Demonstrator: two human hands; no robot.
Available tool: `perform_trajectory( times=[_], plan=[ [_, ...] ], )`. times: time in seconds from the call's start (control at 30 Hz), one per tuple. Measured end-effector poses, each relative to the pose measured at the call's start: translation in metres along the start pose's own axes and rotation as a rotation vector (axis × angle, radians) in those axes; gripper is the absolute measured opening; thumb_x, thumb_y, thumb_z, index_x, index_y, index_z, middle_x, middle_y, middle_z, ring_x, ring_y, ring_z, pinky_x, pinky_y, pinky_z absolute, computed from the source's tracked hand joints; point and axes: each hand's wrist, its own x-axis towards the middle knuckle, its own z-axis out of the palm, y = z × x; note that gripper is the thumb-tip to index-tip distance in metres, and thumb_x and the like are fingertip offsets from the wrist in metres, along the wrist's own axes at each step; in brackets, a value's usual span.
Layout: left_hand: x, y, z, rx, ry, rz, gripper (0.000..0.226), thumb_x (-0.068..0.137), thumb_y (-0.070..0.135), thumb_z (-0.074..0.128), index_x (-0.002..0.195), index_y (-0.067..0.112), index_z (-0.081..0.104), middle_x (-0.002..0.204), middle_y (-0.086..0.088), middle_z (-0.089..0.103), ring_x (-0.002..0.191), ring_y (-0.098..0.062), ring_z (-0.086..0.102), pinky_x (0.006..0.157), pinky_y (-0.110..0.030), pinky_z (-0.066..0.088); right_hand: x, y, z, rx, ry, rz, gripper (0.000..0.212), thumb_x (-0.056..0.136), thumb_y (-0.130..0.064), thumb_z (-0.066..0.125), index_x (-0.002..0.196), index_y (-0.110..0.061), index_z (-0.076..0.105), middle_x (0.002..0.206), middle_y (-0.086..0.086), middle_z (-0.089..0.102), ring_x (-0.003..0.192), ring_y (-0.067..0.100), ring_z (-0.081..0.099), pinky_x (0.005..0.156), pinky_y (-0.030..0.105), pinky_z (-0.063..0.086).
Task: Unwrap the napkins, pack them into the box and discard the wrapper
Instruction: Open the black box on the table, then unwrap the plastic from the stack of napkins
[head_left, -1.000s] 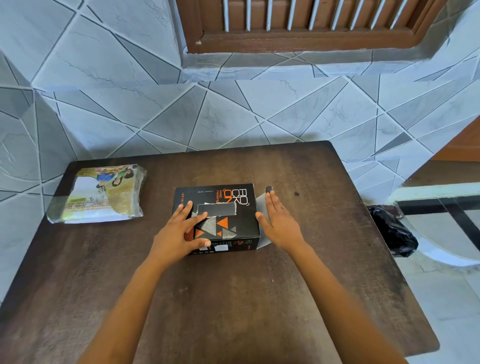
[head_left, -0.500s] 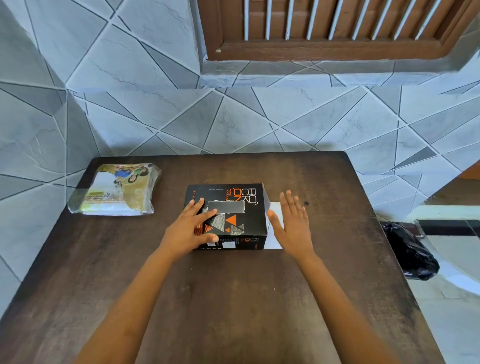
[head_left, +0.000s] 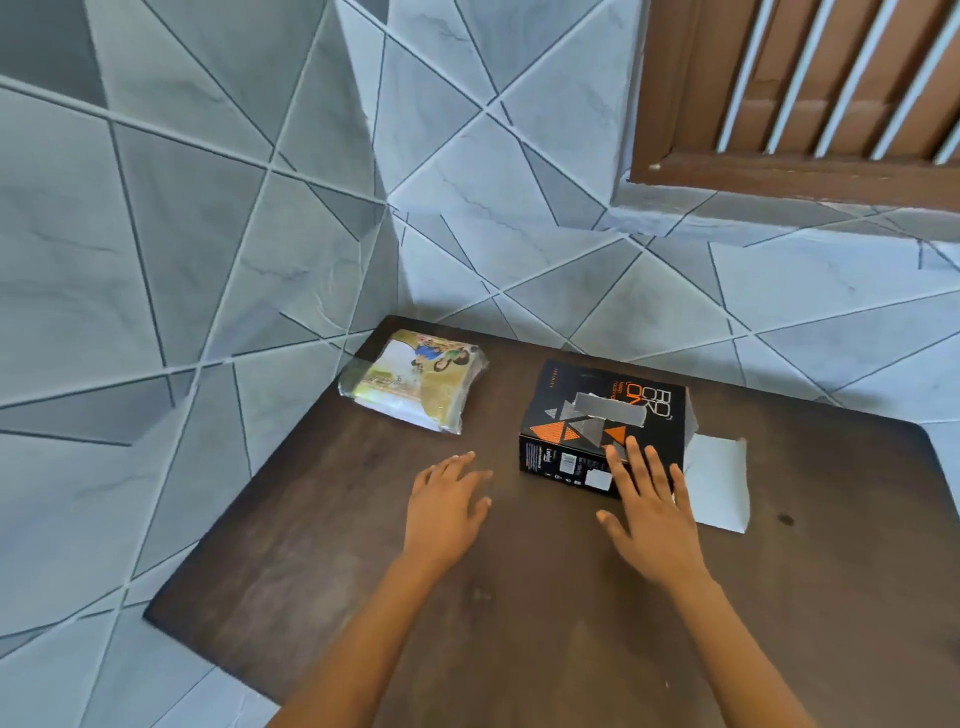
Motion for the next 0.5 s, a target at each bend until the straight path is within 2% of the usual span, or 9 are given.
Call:
perform_trajectory(
  times=[0.1, 0.17, 0.23, 0.3, 0.37, 0.43, 0.5],
  plan=[
    [-0.004, -0.027, -0.011, -0.058, 0.033, -0.105, 0.035, 0.091, 0.031, 0.048, 0.125, 0.029, 0.053, 0.140, 0.006, 0.047, 0.128, -0.015, 0.044, 0.104, -0.033, 0.036, 0.010, -0.007, -0.005, 0.056, 0.017, -0.001, 0.068, 0.082, -0.046, 0.032, 0.144, -0.020, 0.023, 0.153, 0.009, 0.025, 0.142, 0.028, 0.018, 0.115, 0.040, 0.002],
    [-0.001, -0.046, -0.017, -0.067, 0.041, -0.153, 0.034, 0.090, 0.032, 0.048, 0.123, 0.030, 0.054, 0.137, 0.007, 0.051, 0.124, -0.016, 0.049, 0.097, -0.034, 0.044, 0.015, -0.026, -0.010, 0.108, 0.054, -0.019, 0.067, 0.083, -0.046, 0.025, 0.140, -0.013, 0.034, 0.150, 0.010, 0.032, 0.141, 0.029, 0.025, 0.113, 0.041, 0.011],
    [0.005, -0.065, -0.022, -0.077, 0.050, -0.185, 0.033, 0.090, 0.033, 0.049, 0.123, 0.030, 0.055, 0.134, 0.007, 0.053, 0.122, -0.016, 0.051, 0.094, -0.034, 0.046, 0.020, -0.055, -0.014, 0.162, 0.074, -0.104, 0.064, 0.083, -0.043, 0.026, 0.135, -0.011, 0.043, 0.144, 0.012, 0.043, 0.136, 0.029, 0.035, 0.111, 0.040, 0.017],
    [0.015, -0.084, -0.026, -0.100, 0.072, -0.196, 0.032, 0.089, 0.031, 0.050, 0.121, 0.029, 0.056, 0.132, 0.007, 0.055, 0.119, -0.015, 0.052, 0.093, -0.034, 0.046, 0.027, -0.086, -0.016, 0.262, 0.078, -0.209, 0.057, 0.088, -0.041, 0.032, 0.138, -0.014, 0.038, 0.148, 0.007, 0.037, 0.139, 0.023, 0.031, 0.112, 0.033, 0.014],
    [0.029, -0.105, -0.035, -0.133, 0.101, -0.187, 0.032, 0.088, 0.030, 0.053, 0.120, 0.028, 0.058, 0.129, 0.005, 0.058, 0.117, -0.017, 0.055, 0.092, -0.035, 0.047, 0.038, -0.119, -0.013, 0.424, -0.019, -0.262, 0.056, 0.093, -0.036, 0.042, 0.144, -0.020, 0.024, 0.154, -0.003, 0.021, 0.142, 0.012, 0.018, 0.111, 0.024, 0.010],
    [0.049, -0.130, -0.043, -0.157, 0.138, -0.171, 0.034, 0.086, 0.028, 0.057, 0.119, 0.025, 0.059, 0.127, 0.001, 0.060, 0.116, -0.019, 0.056, 0.094, -0.036, 0.047, 0.055, -0.148, -0.009, 0.593, -0.152, -0.248, 0.063, 0.093, -0.033, 0.048, 0.146, -0.023, 0.016, 0.156, -0.007, 0.012, 0.141, 0.004, 0.011, 0.111, 0.020, 0.009],
    [0.073, -0.155, -0.049, -0.171, 0.155, -0.154, 0.037, 0.084, 0.027, 0.059, 0.120, 0.020, 0.059, 0.126, -0.005, 0.061, 0.116, -0.024, 0.056, 0.098, -0.038, 0.045, 0.075, -0.172, 0.001, 0.665, -0.229, -0.190, 0.069, 0.092, -0.033, 0.050, 0.147, -0.022, 0.010, 0.157, -0.006, 0.007, 0.141, 0.005, 0.008, 0.111, 0.020, 0.009]
  ],
)
